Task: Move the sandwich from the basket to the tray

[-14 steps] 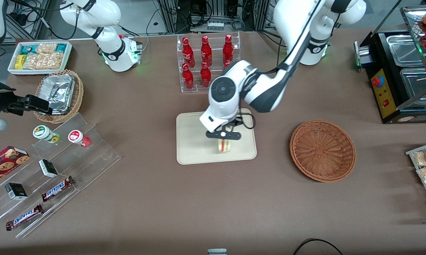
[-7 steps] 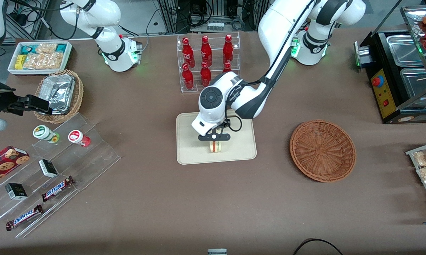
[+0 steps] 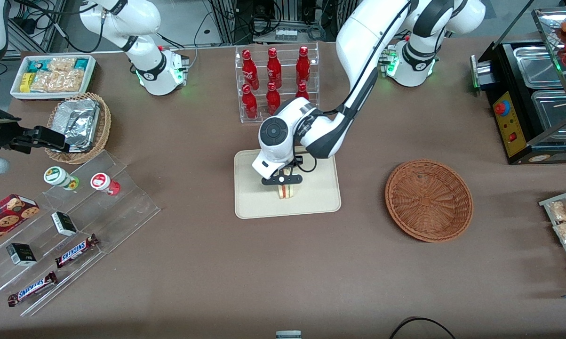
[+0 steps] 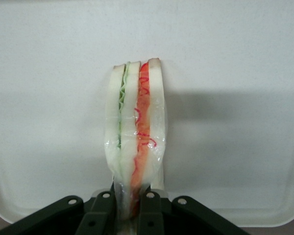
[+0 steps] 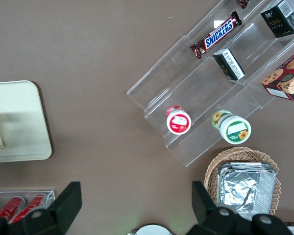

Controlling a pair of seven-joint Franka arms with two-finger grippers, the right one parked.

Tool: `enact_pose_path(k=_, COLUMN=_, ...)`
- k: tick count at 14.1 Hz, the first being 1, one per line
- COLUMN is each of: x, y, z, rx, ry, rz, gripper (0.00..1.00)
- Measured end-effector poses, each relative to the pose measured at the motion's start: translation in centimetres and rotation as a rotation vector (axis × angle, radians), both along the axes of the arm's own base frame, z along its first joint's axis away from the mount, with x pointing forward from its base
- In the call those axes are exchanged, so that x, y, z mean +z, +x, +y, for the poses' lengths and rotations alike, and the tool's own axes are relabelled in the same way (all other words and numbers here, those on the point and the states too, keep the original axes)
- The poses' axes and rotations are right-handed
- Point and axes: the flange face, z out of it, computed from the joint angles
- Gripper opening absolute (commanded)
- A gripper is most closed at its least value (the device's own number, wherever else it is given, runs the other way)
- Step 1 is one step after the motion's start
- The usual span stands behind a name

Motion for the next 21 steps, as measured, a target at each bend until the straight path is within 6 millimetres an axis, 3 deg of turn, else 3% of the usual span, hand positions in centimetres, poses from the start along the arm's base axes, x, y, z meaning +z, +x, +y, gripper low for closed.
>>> enact_pose_path(k=1, x=0.0, y=0.0, z=0.0, rx=-0.001, ry=0.0, rz=0.0, gripper=0.97)
enact_pose_path(k=6, x=0.8, y=0.2, z=0.2, rx=0.001, ry=0.015, rz=0.01, gripper=1.0)
enact_pose_path(k=8, x=4.2, y=1.0, z=0.2, rx=0.006, ry=0.01, rz=-0.002, gripper=1.0)
enact_pose_path(k=11, x=12.5, y=3.4, z=2.3, rx=0.051, ry=-0.022, rz=-0.075, gripper=1.0)
enact_pose_path(k=14, x=21.5, y=5.2, z=7.8, rx=0.124, ry=-0.001, rz=-0.104, gripper=1.0)
enact_pose_path(k=17, x=29.8, y=6.2, z=15.4, rx=0.157, ry=0.013, rz=-0.101, gripper=1.0)
enact_pose_path(k=19, x=33.9, y=6.7, z=20.9, rx=0.151, ry=0.006, rz=-0.089, gripper=1.0)
enact_pose_path(k=21, x=36.5, y=7.5, z=26.1, rx=0.145, ry=-0.001, rz=-0.091, gripper=1.0)
